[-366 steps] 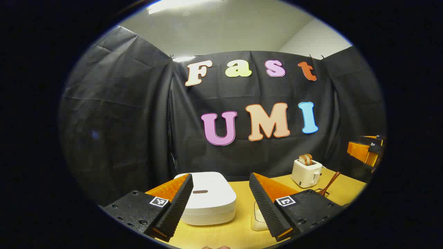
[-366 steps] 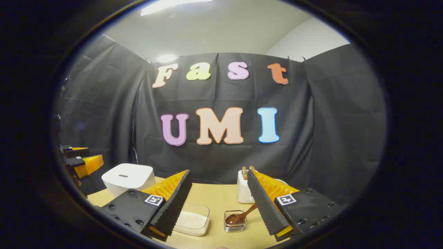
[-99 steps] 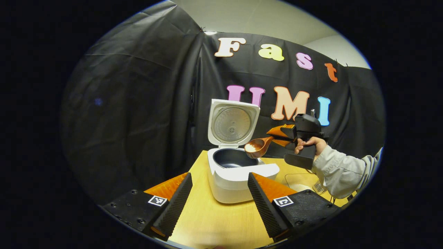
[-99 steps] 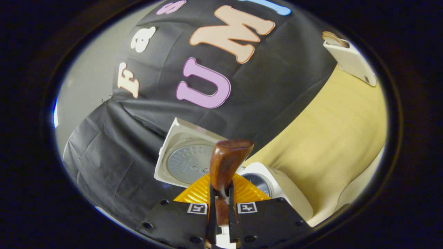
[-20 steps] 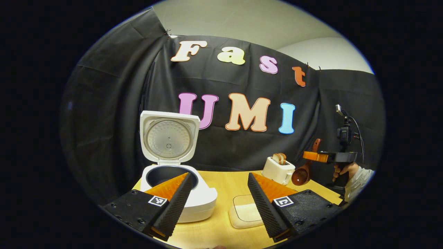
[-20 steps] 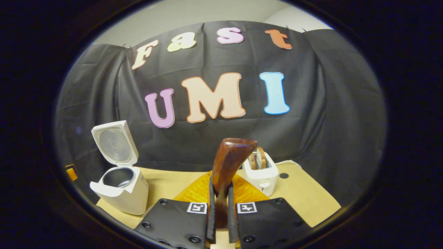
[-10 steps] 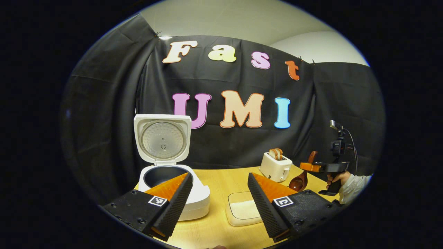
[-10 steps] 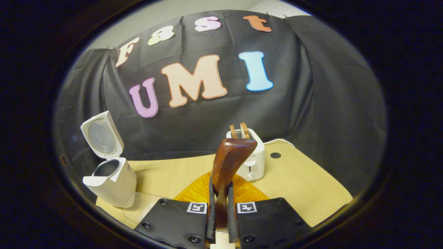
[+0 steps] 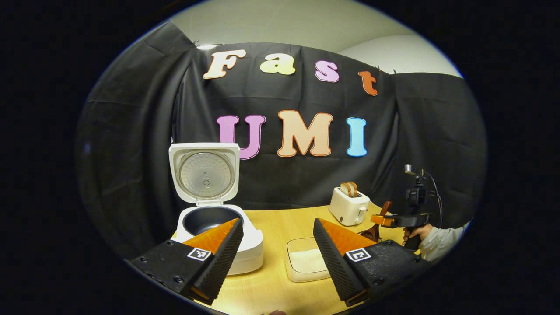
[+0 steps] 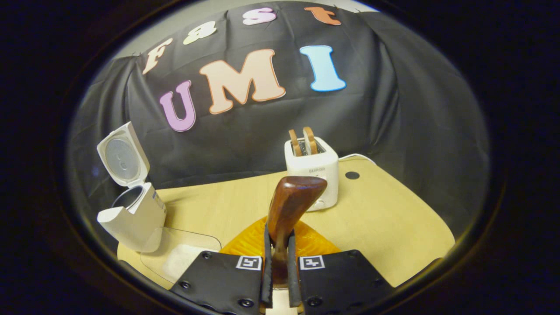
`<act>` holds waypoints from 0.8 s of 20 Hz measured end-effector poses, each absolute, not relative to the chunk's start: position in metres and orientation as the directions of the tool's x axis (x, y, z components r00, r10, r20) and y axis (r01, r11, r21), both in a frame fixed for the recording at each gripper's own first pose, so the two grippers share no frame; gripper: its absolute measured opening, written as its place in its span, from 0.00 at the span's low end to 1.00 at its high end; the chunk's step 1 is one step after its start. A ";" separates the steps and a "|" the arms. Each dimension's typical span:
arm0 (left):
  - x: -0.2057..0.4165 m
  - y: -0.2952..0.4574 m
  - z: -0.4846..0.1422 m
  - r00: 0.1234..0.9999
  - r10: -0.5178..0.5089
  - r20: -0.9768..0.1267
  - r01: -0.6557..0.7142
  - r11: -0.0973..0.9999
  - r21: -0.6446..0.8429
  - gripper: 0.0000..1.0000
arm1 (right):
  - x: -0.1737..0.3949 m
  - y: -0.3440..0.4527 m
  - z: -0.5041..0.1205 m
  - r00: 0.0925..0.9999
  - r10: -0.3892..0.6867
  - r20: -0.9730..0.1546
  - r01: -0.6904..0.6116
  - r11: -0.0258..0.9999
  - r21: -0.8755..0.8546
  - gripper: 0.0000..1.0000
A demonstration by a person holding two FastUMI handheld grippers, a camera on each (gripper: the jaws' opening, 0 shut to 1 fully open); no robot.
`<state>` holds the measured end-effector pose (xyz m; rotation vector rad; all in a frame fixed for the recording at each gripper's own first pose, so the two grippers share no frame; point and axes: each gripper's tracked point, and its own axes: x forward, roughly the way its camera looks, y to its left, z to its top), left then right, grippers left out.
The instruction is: Close the left gripper, press the button to open the rice cooker; take a wooden spoon from the chopstick holder with the right hand, scoop a spoonful of rice and pour it into the rice cooker, then put the wooden spoon back into the chopstick holder.
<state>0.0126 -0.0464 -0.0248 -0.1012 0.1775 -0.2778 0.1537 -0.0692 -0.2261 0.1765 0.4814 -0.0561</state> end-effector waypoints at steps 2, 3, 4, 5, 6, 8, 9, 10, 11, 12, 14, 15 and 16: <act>0.012 -0.046 -0.024 0.948 -0.276 -0.160 0.259 0.958 -0.120 0.95 | 0.150 -0.067 -0.239 0.872 -0.012 -0.489 0.092 0.986 0.139 0.18; 0.012 -0.046 -0.024 0.948 -0.274 -0.162 0.257 0.959 -0.117 0.95 | 0.149 -0.067 -0.242 0.868 -0.011 -0.496 0.090 0.987 0.136 0.18; 0.012 -0.044 -0.025 0.949 -0.270 -0.162 0.254 0.960 -0.115 0.95 | 0.149 -0.068 -0.245 0.866 -0.015 -0.500 0.093 0.987 0.131 0.18; 0.013 -0.043 -0.024 0.950 -0.268 -0.160 0.252 0.961 -0.115 0.95 | 0.149 -0.069 -0.249 0.862 -0.020 -0.507 0.098 0.987 0.127 0.18; 0.013 -0.044 -0.023 0.951 -0.268 -0.158 0.251 0.961 -0.117 0.95 | 0.149 -0.071 -0.251 0.859 -0.025 -0.511 0.102 0.987 0.124 0.17; 0.014 -0.044 -0.022 0.951 -0.267 -0.154 0.250 0.961 -0.121 0.95 | 0.145 -0.073 -0.259 0.849 -0.035 -0.527 0.112 0.987 0.114 0.17; 0.014 -0.044 -0.022 0.952 -0.266 -0.153 0.248 0.961 -0.124 0.95 | 0.143 -0.074 -0.257 0.852 -0.039 -0.522 0.114 0.987 0.112 0.18; 0.015 -0.044 -0.022 0.952 -0.267 -0.151 0.249 0.960 -0.128 0.95 | 0.143 -0.074 -0.256 0.853 -0.044 -0.520 0.118 0.987 0.111 0.20; 0.015 -0.044 -0.022 0.952 -0.268 -0.149 0.249 0.959 -0.132 0.95 | 0.142 -0.076 -0.253 0.854 -0.049 -0.519 0.122 0.987 0.108 0.22; 0.016 -0.046 -0.021 0.951 -0.271 -0.148 0.251 0.958 -0.138 0.95 | 0.138 -0.074 -0.249 0.856 -0.043 -0.515 0.120 0.986 0.117 0.19; 0.017 -0.047 -0.021 0.950 -0.276 -0.144 0.255 0.955 -0.152 0.95 | 0.139 -0.076 -0.239 0.864 -0.047 -0.501 0.124 0.985 0.122 0.42; 0.018 -0.047 -0.020 0.950 -0.278 -0.141 0.255 0.954 -0.157 0.95 | 0.138 -0.076 -0.233 0.870 -0.051 -0.490 0.125 0.985 0.119 0.54; 0.018 -0.047 -0.019 0.951 -0.278 -0.137 0.255 0.953 -0.162 0.95 | 0.136 -0.077 -0.228 0.874 -0.055 -0.483 0.126 0.985 0.116 0.65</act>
